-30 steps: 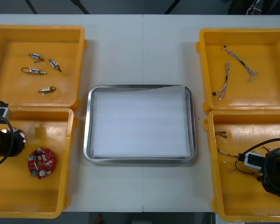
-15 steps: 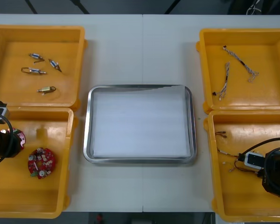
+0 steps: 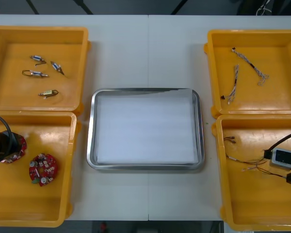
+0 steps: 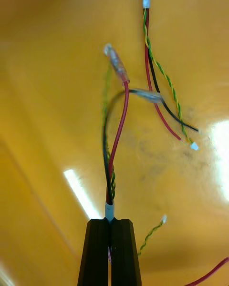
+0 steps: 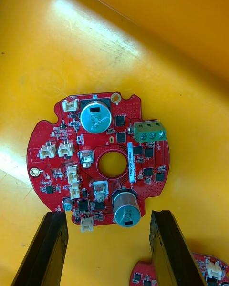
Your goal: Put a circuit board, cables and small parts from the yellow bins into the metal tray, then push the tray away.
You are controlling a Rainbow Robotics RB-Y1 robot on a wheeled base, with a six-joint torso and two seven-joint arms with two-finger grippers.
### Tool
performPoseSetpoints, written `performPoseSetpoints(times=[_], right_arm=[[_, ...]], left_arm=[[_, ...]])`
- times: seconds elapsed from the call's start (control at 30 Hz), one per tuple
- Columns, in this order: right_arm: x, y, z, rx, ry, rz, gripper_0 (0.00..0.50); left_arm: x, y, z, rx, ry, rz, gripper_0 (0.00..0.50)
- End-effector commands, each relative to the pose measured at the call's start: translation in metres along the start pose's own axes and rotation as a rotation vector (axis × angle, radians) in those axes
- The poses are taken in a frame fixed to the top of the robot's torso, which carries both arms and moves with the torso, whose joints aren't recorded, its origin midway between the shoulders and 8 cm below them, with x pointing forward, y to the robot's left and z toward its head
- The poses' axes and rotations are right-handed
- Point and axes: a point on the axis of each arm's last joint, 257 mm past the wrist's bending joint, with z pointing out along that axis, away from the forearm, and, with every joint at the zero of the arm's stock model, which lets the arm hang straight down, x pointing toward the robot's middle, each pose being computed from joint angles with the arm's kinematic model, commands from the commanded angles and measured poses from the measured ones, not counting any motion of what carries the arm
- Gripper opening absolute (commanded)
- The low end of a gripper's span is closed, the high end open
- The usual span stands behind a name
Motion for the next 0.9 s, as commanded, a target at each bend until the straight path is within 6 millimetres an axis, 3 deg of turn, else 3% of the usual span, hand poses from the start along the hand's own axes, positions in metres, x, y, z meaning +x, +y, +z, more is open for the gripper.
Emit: performPoseSetpoints(times=[0.03, 0.2, 0.37, 0.5, 0.9], right_arm=[[-0.013, -0.013, -0.031, 0.019, -0.086, 0.098, 0.0], [-0.013, -0.013, -0.053, -0.007, -0.126, 0.171, 0.0], [-0.031, -0.042, -0.077, 0.068, -0.225, 0.297, 0.0], [-0.044, -0.054, -0.09, 0.098, -0.26, 0.391, 0.0], [-0.087, -0.055, -0.115, 0.155, -0.314, 0.663, 0.0]], left_arm=[[-0.014, -0.016, -0.012, 0.031, -0.026, 0.091, 0.5], [-0.012, -0.017, -0.009, 0.035, -0.022, 0.071, 0.5], [-0.01, -0.014, -0.005, 0.026, -0.019, 0.069, 0.5], [-0.01, -0.014, -0.002, 0.022, -0.031, 0.08, 0.5], [-0.009, -0.015, 0.009, 0.019, -0.055, 0.093, 0.5]])
